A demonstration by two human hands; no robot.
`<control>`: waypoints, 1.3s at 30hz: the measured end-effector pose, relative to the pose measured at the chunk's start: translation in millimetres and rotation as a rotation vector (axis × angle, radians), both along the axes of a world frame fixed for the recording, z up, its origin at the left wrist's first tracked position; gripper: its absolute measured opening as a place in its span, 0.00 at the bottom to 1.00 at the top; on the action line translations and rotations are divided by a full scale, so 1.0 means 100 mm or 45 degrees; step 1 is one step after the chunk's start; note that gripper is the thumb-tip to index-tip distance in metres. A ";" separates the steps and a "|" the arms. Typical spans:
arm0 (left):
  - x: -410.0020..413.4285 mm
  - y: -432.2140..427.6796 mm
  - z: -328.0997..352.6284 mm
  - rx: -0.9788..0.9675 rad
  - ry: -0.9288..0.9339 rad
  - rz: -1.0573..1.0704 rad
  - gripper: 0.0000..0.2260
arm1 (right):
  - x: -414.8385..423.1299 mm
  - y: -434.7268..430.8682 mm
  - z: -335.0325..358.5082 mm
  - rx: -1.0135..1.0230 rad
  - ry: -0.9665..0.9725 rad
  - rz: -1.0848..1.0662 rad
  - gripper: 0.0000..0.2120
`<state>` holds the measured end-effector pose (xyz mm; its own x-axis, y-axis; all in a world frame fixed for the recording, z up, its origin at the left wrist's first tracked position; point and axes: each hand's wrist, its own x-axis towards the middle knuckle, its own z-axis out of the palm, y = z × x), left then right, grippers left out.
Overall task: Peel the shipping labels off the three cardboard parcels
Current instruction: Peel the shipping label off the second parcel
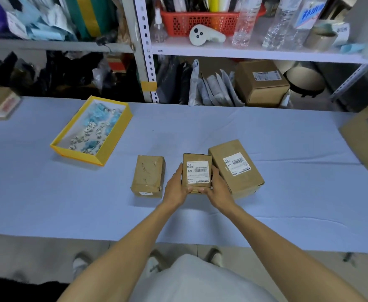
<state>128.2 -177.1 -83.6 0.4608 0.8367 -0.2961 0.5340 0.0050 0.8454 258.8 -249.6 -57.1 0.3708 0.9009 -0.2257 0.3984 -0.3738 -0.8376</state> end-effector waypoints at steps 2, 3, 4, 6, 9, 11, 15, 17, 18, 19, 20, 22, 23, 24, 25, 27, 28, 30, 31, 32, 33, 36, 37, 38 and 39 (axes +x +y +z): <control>0.03 -0.05 0.03 -0.025 -0.034 -0.005 0.39 | 0.05 -0.02 0.00 0.007 -0.012 0.019 0.39; 0.04 -0.07 0.03 -0.026 -0.044 -0.015 0.38 | 0.07 -0.03 0.02 0.008 0.000 0.022 0.38; 0.05 -0.07 0.03 -0.027 -0.051 -0.024 0.38 | 0.08 -0.03 0.03 0.013 0.012 0.020 0.39; 0.06 -0.06 -0.02 -0.026 -0.057 -0.024 0.38 | 0.08 -0.04 0.03 0.026 0.022 0.013 0.40; 0.03 -0.05 -0.06 -0.049 -0.075 0.003 0.38 | 0.07 -0.03 0.00 0.020 -0.009 0.008 0.39; 0.02 -0.06 -0.07 -0.059 -0.110 0.039 0.38 | 0.06 -0.02 -0.02 0.012 -0.017 -0.002 0.40; 0.00 -0.05 -0.07 -0.063 -0.148 0.074 0.38 | 0.07 0.00 -0.02 0.017 0.006 0.020 0.41; -0.01 -0.04 -0.07 -0.046 -0.150 0.099 0.39 | 0.07 0.02 -0.02 0.006 0.005 0.023 0.39; -0.01 -0.04 -0.08 -0.021 -0.160 0.123 0.38 | 0.06 0.03 -0.03 -0.003 0.006 0.019 0.38; -0.02 -0.04 -0.08 0.016 -0.171 0.145 0.37 | 0.04 0.04 -0.05 -0.011 0.009 0.010 0.37; -0.02 -0.05 -0.07 0.044 -0.184 0.168 0.36 | 0.03 0.06 -0.06 -0.014 0.008 -0.002 0.37; -0.02 -0.06 -0.05 0.055 -0.205 0.201 0.35 | 0.02 0.08 -0.08 -0.024 0.002 -0.025 0.37; -0.01 -0.06 -0.04 0.062 -0.208 0.203 0.35 | 0.01 0.09 -0.09 -0.027 0.006 -0.033 0.36; -0.01 -0.06 -0.05 0.077 -0.205 0.198 0.35 | 0.02 0.09 -0.09 -0.026 0.013 -0.033 0.36; -0.01 -0.06 -0.04 0.093 -0.201 0.188 0.35 | 0.02 0.09 -0.09 -0.022 0.020 -0.030 0.37; -0.01 -0.06 -0.04 0.118 -0.190 0.177 0.35 | 0.03 0.09 -0.09 -0.021 0.024 -0.029 0.37; 0.00 -0.05 -0.04 0.125 -0.184 0.173 0.35 | 0.03 0.09 -0.09 -0.021 0.022 -0.033 0.37; 0.00 -0.05 -0.04 0.124 -0.167 0.171 0.36 | 0.03 0.09 -0.10 -0.020 0.022 -0.039 0.36; 0.01 -0.05 -0.04 0.124 -0.157 0.168 0.36 | 0.03 0.09 -0.10 -0.016 0.027 -0.041 0.36; 0.01 -0.05 -0.05 0.129 -0.144 0.163 0.36 | 0.03 0.09 -0.11 -0.012 0.030 -0.041 0.36; 0.01 -0.05 -0.05 0.135 -0.131 0.157 0.36 | 0.03 0.09 -0.11 -0.009 0.031 -0.038 0.36; 0.03 -0.04 -0.06 0.158 -0.092 0.133 0.35 | 0.03 0.08 -0.11 -0.007 0.025 -0.030 0.35; 0.04 -0.04 -0.05 0.167 -0.070 0.126 0.34 | 0.03 0.08 -0.11 -0.009 0.018 -0.030 0.35; 0.05 -0.05 -0.05 0.171 -0.052 0.127 0.33 | 0.03 0.09 -0.11 -0.015 0.009 -0.033 0.35; 0.05 -0.05 -0.05 0.176 -0.038 0.130 0.32 | 0.03 0.09 -0.11 -0.020 0.001 -0.033 0.35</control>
